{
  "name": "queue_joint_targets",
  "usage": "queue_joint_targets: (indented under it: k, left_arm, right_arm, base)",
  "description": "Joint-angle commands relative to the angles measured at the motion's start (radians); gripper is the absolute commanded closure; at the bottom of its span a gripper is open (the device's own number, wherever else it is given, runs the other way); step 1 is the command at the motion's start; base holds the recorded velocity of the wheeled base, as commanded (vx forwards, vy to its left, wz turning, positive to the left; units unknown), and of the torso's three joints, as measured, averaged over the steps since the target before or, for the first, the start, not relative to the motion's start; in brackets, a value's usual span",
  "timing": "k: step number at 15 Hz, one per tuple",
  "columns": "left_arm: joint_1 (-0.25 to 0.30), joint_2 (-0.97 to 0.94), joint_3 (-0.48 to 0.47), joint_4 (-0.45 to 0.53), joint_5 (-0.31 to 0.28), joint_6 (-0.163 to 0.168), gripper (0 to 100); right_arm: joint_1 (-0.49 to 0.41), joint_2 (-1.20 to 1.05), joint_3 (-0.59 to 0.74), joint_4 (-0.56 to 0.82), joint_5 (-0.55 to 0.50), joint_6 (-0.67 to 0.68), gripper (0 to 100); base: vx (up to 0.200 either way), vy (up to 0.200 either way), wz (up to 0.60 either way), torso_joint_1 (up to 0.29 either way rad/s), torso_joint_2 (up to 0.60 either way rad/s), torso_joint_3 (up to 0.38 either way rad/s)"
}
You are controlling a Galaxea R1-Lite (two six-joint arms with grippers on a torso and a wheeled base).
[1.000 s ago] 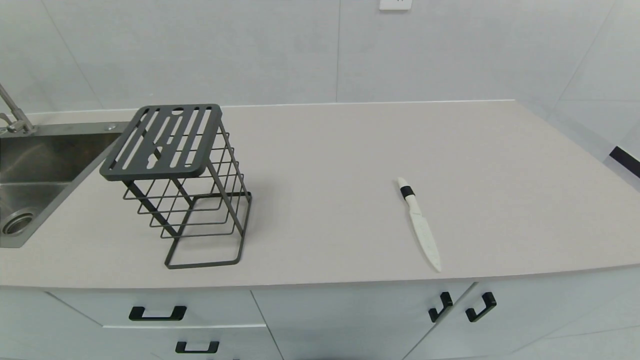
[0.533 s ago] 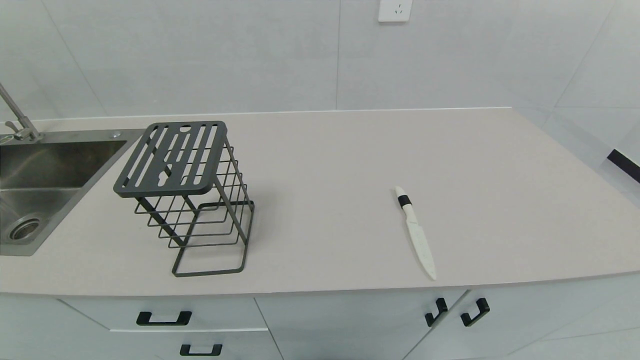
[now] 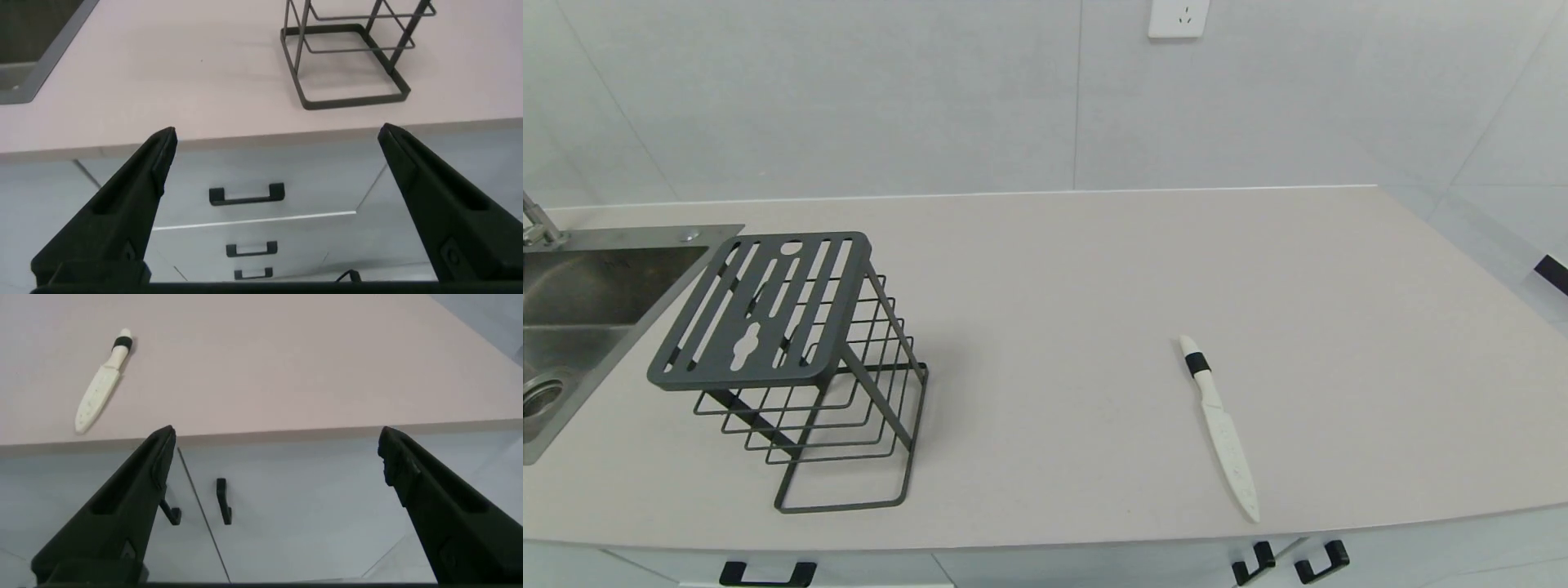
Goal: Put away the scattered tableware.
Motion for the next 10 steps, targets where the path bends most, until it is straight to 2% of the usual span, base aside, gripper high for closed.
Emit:
queue_joint_targets:
  k: [1, 4, 10]
  left_arm:
    - [0.0, 0.003, 0.0, 0.0, 0.0, 0.001, 0]
    - [0.0, 0.003, 0.0, 0.0, 0.0, -0.001, 0]
    - [0.0, 0.003, 0.0, 0.0, 0.0, -0.001, 0]
  right_arm:
    - [0.0, 0.001, 0.0, -0.001, 0.0, -0.001, 0]
    - [0.0, 0.001, 0.0, -0.001, 0.0, 0.0, 0]
    - [0.0, 0.001, 0.0, -0.001, 0.0, 0.0, 0]
  base:
    - [0.0, 0.0, 0.0, 0.1, 0.0, 0.095]
    - [0.0, 0.0, 0.0, 0.054, -0.07, -0.006]
    - [0.0, 0.0, 0.0, 0.228, -0.51, -0.274]
